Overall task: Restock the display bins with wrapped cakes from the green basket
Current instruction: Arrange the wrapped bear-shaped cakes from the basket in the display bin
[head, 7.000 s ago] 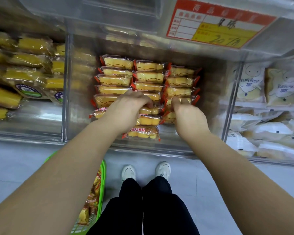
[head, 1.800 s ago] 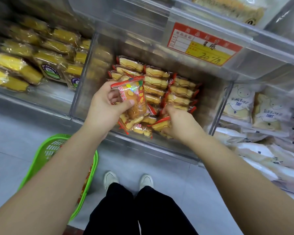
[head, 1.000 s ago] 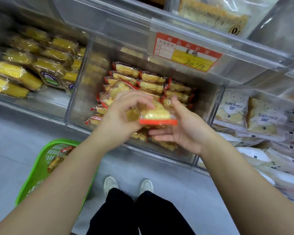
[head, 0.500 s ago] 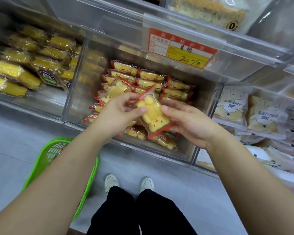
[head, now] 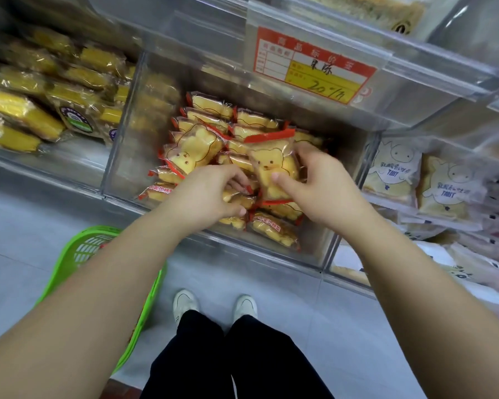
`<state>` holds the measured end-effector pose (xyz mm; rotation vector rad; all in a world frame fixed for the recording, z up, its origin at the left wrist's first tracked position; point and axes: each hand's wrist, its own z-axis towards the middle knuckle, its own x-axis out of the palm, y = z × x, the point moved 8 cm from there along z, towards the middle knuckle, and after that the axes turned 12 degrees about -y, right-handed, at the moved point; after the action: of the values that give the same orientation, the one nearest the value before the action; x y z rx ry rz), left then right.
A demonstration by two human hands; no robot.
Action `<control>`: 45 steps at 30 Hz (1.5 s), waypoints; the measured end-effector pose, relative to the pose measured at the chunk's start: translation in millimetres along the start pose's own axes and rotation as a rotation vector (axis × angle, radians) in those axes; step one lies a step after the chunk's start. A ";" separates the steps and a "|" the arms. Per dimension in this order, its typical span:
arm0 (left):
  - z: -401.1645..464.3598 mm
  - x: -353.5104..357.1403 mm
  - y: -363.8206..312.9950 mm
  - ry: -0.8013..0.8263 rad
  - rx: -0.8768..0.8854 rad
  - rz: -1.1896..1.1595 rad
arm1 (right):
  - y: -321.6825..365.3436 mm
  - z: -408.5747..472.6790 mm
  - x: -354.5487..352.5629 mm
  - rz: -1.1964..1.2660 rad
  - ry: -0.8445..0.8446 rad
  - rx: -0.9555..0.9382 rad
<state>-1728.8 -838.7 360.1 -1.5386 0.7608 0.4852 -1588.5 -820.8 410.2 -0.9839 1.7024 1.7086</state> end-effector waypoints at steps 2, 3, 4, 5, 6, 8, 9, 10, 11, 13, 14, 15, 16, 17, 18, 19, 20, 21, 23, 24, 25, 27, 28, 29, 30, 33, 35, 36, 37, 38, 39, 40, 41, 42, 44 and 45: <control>5.5 15.4 -9.1 0.057 0.143 0.194 | -2.0 0.9 -10.1 -0.265 -0.046 -0.081; 7.5 25.5 -14.8 0.097 0.222 0.266 | -3.8 0.6 -12.6 -0.309 -0.046 -0.087; 9.2 34.8 -20.1 0.127 0.308 0.337 | -5.4 -0.1 -13.9 -0.331 -0.039 -0.087; 10.7 43.4 -24.5 0.151 0.391 0.409 | -6.1 -1.4 -13.9 -0.340 -0.025 -0.088; 12.1 50.8 -27.7 0.166 0.469 0.474 | -5.9 -3.0 -13.8 -0.339 -0.009 -0.090; 16.9 59.1 -30.4 0.147 0.552 0.555 | -4.2 -3.9 -16.4 -0.313 0.015 -0.085; 20.5 59.2 -30.1 0.119 0.551 0.568 | -4.9 -4.0 -18.0 -0.286 0.033 -0.065; 25.0 57.0 -27.7 0.093 0.514 0.556 | -6.2 -4.6 -19.4 -0.258 0.063 -0.040; 30.8 52.5 -23.4 0.070 0.442 0.509 | -7.5 -6.1 -18.7 -0.247 0.110 -0.023; 41.7 43.5 -13.9 0.048 0.305 0.392 | -8.6 -12.9 -7.6 -0.336 0.274 -0.054; 46.0 41.7 -11.1 0.053 0.277 0.368 | -9.8 -17.6 2.3 -0.420 0.357 -0.085; 49.1 41.8 -9.4 0.067 0.266 0.359 | -11.3 -21.9 13.0 -0.502 0.414 -0.112; 51.1 42.5 -7.7 0.080 0.259 0.351 | -12.9 -24.8 23.4 -0.563 0.434 -0.131; 52.1 43.5 -6.9 0.085 0.253 0.343 | -14.4 -26.6 32.8 -0.604 0.423 -0.152; 52.2 44.4 -6.1 0.087 0.246 0.334 | -15.4 -27.7 41.5 -0.633 0.400 -0.172; 51.8 45.2 -5.6 0.093 0.239 0.322 | -16.9 -28.4 49.7 -0.652 0.380 -0.190; 50.7 45.7 -5.4 0.103 0.233 0.306 | -18.4 -29.0 56.6 -0.658 0.365 -0.201; 49.4 45.4 -6.2 0.115 0.234 0.283 | -20.4 -28.3 61.6 -0.660 0.353 -0.199; 45.9 40.4 -9.9 0.122 0.247 0.216 | -26.0 -24.1 64.4 -0.678 0.347 -0.139; 43.4 36.0 -12.2 0.114 0.258 0.182 | -29.4 -22.5 64.1 -0.686 0.370 -0.093; 40.6 31.3 -14.0 0.105 0.273 0.160 | -32.2 -21.9 64.1 -0.686 0.409 -0.053; 33.4 24.9 -14.0 0.108 0.303 0.175 | -35.2 -22.2 66.4 -0.677 0.487 -0.024; 29.4 24.3 -12.2 0.126 0.316 0.205 | -35.1 -21.9 67.8 -0.675 0.499 -0.031; 25.0 25.6 -10.1 0.150 0.333 0.245 | -34.3 -21.3 69.1 -0.671 0.492 -0.041; 20.7 27.8 -8.8 0.173 0.358 0.289 | -33.1 -20.9 70.3 -0.662 0.477 -0.049; 13.5 33.3 -7.5 0.176 0.414 0.371 | -29.1 -20.7 72.2 -0.668 0.401 -0.080; 13.9 33.6 -8.0 0.157 0.413 0.386 | -28.2 -18.7 71.2 -0.733 0.335 -0.119; 14.3 32.0 -8.7 0.155 0.399 0.367 | -29.0 -18.4 70.9 -0.745 0.321 -0.114; 14.4 28.0 -9.4 0.146 0.371 0.315 | -30.8 -18.9 71.7 -0.735 0.331 -0.090; 14.7 20.1 -9.9 0.114 0.328 0.232 | -33.0 -19.7 73.0 -0.708 0.361 -0.054; 15.2 8.5 -9.4 0.052 0.273 0.136 | -35.5 -20.5 73.5 -0.672 0.404 -0.014; 15.7 -6.2 -7.2 -0.040 0.214 0.050 | -36.6 -21.5 72.2 -0.626 0.447 0.025; 15.9 -22.5 -2.8 -0.152 0.155 -0.009 | -35.9 -21.5 69.4 -0.568 0.476 0.059; 14.8 -38.5 3.4 -0.262 0.092 -0.039 | -33.2 -20.3 65.7 -0.490 0.485 0.084; 12.3 -61.6 17.2 -0.408 -0.028 -0.039 | -22.3 -15.3 56.9 -0.257 0.430 0.119; 12.2 -67.3 23.7 -0.433 -0.078 -0.024 | -14.6 -11.4 53.3 -0.141 0.375 0.126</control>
<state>-1790.4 -814.4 389.1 -1.4431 0.3914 0.8058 -1607.1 -837.8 359.7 -1.3944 1.8907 1.3715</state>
